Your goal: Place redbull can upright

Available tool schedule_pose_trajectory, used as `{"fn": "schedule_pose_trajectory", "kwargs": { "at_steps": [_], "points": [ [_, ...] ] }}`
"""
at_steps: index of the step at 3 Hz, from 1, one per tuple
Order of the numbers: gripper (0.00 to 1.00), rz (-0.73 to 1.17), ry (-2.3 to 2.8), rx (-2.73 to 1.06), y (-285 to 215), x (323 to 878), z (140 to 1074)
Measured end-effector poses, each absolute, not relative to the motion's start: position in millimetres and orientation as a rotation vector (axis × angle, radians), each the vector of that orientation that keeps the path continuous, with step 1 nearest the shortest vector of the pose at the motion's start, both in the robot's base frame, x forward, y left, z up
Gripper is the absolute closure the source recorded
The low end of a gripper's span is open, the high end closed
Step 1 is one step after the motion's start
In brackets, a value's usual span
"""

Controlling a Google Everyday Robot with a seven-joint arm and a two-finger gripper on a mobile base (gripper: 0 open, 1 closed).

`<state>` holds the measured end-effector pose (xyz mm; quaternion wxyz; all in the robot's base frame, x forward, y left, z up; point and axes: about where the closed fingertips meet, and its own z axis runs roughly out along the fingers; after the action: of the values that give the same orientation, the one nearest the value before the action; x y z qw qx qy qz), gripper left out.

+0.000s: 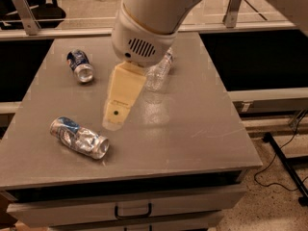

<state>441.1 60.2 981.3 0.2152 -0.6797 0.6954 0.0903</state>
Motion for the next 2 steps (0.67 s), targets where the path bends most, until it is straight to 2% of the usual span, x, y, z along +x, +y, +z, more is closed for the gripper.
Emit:
{"fn": "schedule_pose_trajectory", "kwargs": {
  "at_steps": [1,2],
  "points": [
    [0.0,0.29,1.906,-1.841,91.3,453.0,979.7],
    [0.0,0.372,1.894,-1.786,149.6,476.6,968.7]
  ]
}}
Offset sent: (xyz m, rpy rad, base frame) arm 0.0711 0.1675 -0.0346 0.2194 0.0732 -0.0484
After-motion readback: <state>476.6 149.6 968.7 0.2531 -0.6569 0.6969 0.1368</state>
